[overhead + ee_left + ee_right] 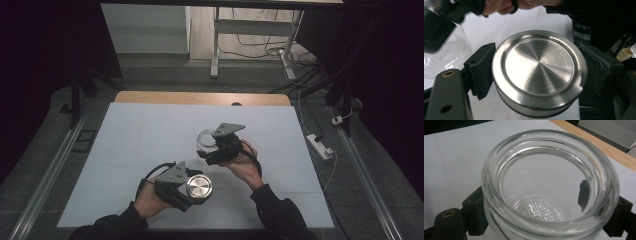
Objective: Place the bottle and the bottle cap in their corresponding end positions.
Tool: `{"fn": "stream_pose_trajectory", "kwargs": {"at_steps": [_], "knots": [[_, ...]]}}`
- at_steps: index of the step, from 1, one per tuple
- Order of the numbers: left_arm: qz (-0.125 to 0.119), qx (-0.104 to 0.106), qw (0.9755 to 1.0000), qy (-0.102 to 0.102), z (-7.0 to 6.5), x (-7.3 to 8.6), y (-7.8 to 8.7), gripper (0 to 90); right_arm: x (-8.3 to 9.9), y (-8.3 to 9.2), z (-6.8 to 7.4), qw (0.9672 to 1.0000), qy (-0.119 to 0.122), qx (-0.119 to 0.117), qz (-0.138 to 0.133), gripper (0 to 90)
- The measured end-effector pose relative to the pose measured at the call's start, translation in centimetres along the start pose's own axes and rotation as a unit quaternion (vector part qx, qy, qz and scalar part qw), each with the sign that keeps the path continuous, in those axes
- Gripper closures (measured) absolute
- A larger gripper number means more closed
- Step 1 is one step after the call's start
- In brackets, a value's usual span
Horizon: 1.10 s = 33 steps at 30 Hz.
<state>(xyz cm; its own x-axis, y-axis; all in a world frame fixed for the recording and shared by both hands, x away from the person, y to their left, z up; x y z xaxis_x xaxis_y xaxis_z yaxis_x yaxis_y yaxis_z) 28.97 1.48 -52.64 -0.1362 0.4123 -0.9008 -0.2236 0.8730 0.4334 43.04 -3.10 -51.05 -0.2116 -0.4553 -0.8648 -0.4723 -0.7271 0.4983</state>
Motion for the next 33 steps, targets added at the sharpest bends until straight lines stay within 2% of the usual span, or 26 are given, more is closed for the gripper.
{"fn": "stream_pose_trajectory", "kwargs": {"at_steps": [9,14,27,33], "knots": [[0.008,-0.016,0.9996,0.022,1.7,1.6,-1.4,19.5,-0.1,-1.3,-1.7,0.9998,-0.012,0.018,0.001,15.1],[0.018,-0.025,0.9994,0.017,2.4,2.6,-2.6,19.5,-0.1,-2.3,-2.6,0.9995,-0.017,0.027,0.002,15.1],[0.03,-0.046,0.9982,0.024,4.1,4.1,-4.9,19.5,-0.4,-4.2,-3.6,0.9992,-0.019,0.035,0.005,15.1],[0.04,-0.071,0.9961,0.033,4.8,4.7,-5.5,19.5,-0.4,-5.1,-3.9,0.999,-0.021,0.038,0.005,15.1]]}}
Point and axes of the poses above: each handheld gripper's, and its own axes: y roughly backward along the jaws, x roughly out of its underside, z roughly to its left, the point moved 10 cm from there along -y, roughly forward along the jaws, and after that the axes turned 5 degrees about -z, right-handed, at the moved point
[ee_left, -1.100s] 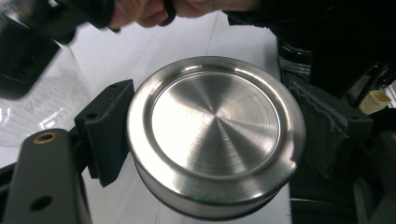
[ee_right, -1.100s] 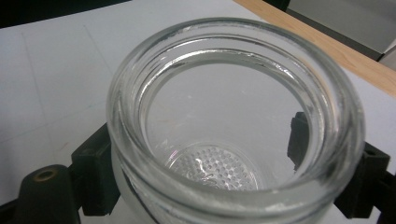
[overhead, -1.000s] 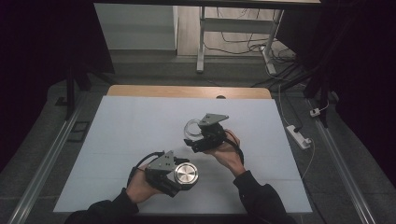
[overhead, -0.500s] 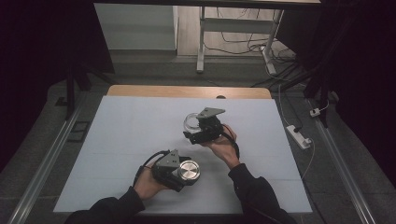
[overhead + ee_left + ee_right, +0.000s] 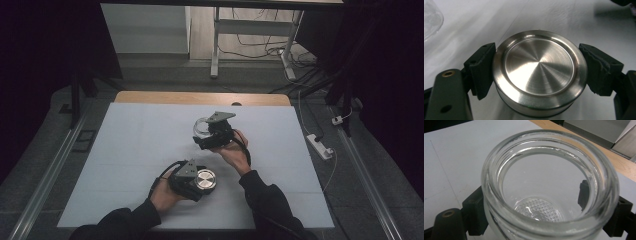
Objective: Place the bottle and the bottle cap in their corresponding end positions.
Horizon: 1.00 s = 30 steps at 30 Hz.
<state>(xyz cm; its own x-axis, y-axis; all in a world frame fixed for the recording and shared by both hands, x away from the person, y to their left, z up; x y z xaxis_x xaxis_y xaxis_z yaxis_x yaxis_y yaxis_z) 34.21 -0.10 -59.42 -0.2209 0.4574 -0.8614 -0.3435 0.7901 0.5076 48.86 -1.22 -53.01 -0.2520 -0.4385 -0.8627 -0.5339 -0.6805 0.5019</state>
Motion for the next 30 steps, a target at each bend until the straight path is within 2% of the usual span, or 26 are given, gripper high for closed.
{"fn": "stream_pose_trajectory", "kwargs": {"at_steps": [4,9,18,25,30], "knots": [[0.015,-0.015,0.9998,0.005,0.5,0.4,-0.3,19.5,0.5,-0.8,-0.2,1.0,0.001,0.001,0.007,15.1],[0.021,-0.022,0.9993,0.021,0.9,0.5,-0.4,19.5,0.8,-1.2,-0.3,0.9999,0.001,0.002,0.011,15.1],[0.063,-0.035,0.9969,0.033,1.3,1.3,-0.8,19.3,1.9,-2.0,-0.5,0.9997,-0.002,0.003,0.023,15.1],[0.094,-0.041,0.9946,0.021,1.3,1.8,-0.9,19.1,2.6,-2.5,-0.4,0.9996,-0.003,0.006,0.029,15.1],[0.096,-0.035,0.9944,0.025,1.4,1.9,-0.9,18.9,2.9,-2.5,-0.5,0.9997,-0.007,0.003,0.025,15.0]]}}
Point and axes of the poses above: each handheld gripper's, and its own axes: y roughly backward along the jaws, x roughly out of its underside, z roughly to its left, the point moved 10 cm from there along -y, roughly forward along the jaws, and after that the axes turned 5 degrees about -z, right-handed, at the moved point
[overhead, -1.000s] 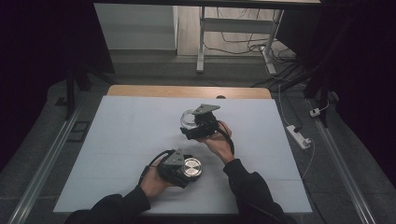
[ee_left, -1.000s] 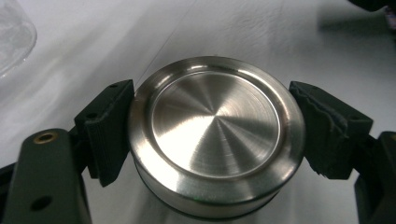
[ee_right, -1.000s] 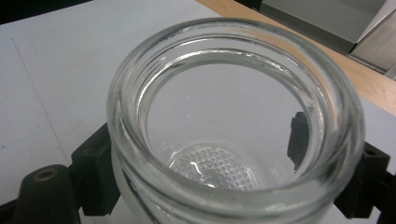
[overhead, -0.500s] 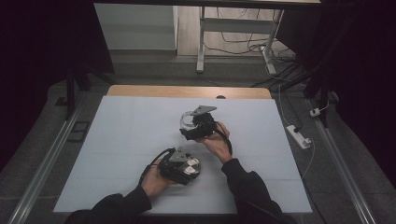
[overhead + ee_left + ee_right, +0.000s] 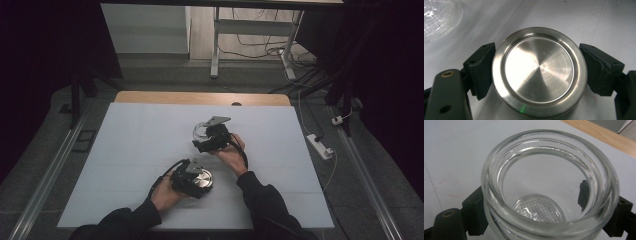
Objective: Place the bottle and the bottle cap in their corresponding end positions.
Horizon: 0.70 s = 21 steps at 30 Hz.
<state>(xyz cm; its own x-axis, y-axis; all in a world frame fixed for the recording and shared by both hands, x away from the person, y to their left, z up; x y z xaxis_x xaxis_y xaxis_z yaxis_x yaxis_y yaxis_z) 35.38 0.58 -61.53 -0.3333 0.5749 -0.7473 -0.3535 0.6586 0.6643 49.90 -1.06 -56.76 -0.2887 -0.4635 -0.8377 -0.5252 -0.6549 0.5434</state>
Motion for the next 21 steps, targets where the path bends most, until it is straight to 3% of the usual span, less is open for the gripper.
{"fn": "stream_pose_trajectory", "kwargs": {"at_steps": [8,11,14,21], "knots": [[0.005,0.004,1.0,0.004,-0.03,0.06,-0.1,14.1,0.21,-0.01,0.01,1.0,-0.005,0.002,0.002,14.5],[0.003,0.008,1.0,-0.001,-0.11,0.05,-0.03,10.9,0.53,-0.22,0.1,0.9999,0.004,0.004,0.011,11.1],[-0.007,0.011,0.9999,0.009,-0.08,-0.08,0.05,9.1,0.87,-0.45,0.29,0.9998,0.012,0.001,0.018,7.4],[-0.034,0.03,0.9985,0.031,0.12,-0.35,0.56,4.0,0.46,0.02,0.35,0.9998,-0.011,-0.009,0.016,3.8]]}}
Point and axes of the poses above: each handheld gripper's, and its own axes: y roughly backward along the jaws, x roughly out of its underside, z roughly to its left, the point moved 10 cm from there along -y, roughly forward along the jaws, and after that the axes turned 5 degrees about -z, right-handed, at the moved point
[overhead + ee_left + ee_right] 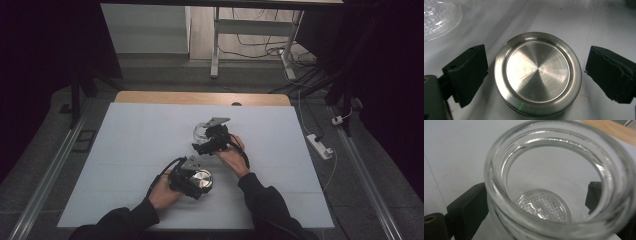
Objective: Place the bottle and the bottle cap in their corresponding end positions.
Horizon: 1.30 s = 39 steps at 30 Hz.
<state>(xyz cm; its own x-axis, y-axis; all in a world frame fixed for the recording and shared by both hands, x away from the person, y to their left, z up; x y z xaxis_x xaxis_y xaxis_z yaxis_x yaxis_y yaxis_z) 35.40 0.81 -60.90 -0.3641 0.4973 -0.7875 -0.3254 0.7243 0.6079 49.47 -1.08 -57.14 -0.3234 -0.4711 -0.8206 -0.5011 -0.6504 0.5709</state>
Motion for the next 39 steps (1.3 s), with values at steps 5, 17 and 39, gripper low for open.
{"fn": "stream_pose_trajectory", "kwargs": {"at_steps": [5,17,39], "knots": [[-0.008,0.007,0.9999,0.0,-0.2,-0.1,0.3,2.5,-0.6,0.8,0.0,0.9999,-0.006,-0.003,-0.008,1.7],[-0.029,0.031,0.999,0.012,-0.2,-0.2,2.5,0.0,-0.7,2.1,0.0,0.9996,-0.024,-0.015,-0.002,1.4],[-0.057,0.08,0.994,0.047,-0.2,-0.1,6.1,0.0,0.3,4.2,1.4,0.9999,-0.01,-0.009,0.009,0.0]]}}
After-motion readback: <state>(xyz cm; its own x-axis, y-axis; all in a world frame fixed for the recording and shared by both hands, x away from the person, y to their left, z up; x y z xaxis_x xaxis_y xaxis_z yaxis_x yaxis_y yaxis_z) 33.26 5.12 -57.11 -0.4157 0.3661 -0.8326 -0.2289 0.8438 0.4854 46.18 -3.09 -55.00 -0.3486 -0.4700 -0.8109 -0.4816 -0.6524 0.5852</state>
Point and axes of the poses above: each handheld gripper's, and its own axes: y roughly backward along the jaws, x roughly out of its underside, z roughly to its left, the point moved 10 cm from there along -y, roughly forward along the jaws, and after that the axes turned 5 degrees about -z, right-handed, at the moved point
